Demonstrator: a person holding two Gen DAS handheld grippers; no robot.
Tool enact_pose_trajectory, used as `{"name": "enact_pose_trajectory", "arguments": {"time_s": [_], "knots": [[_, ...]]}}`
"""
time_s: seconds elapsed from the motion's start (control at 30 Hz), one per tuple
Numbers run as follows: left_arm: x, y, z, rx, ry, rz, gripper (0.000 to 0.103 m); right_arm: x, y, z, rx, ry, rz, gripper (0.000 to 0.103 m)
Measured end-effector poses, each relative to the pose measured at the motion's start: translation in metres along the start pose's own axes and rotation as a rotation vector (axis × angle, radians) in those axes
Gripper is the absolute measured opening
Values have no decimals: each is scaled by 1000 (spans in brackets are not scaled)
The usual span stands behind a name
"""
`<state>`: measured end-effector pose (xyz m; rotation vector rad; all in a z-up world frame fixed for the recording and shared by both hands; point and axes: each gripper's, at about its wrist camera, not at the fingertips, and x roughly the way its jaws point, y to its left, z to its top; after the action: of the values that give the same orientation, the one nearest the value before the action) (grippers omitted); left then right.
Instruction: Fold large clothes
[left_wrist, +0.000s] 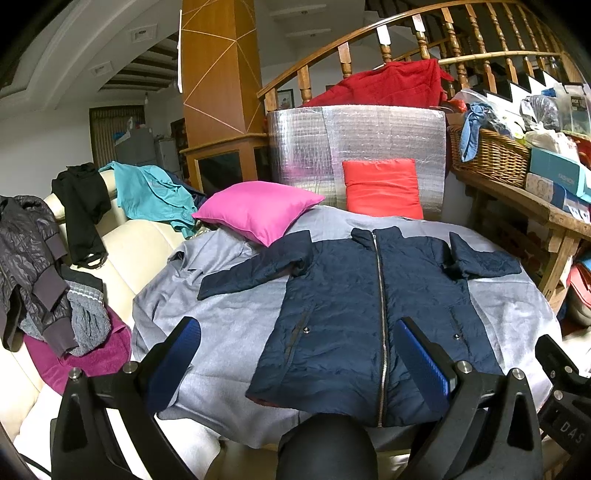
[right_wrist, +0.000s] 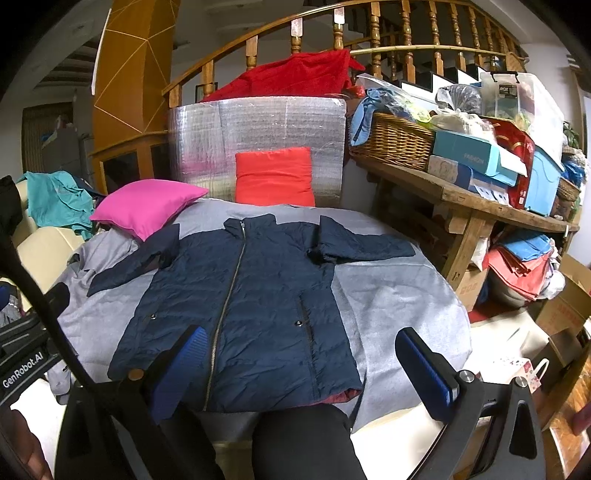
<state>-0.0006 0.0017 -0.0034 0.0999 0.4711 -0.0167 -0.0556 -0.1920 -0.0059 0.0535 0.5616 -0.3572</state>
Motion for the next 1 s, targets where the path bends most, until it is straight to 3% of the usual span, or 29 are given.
{"name": "enact_pose_trajectory", "arguments": {"time_s": [1.0], "knots": [[2, -2, -1, 16, 8, -8, 103, 4, 4, 0, -8, 22, 2, 103]]}}
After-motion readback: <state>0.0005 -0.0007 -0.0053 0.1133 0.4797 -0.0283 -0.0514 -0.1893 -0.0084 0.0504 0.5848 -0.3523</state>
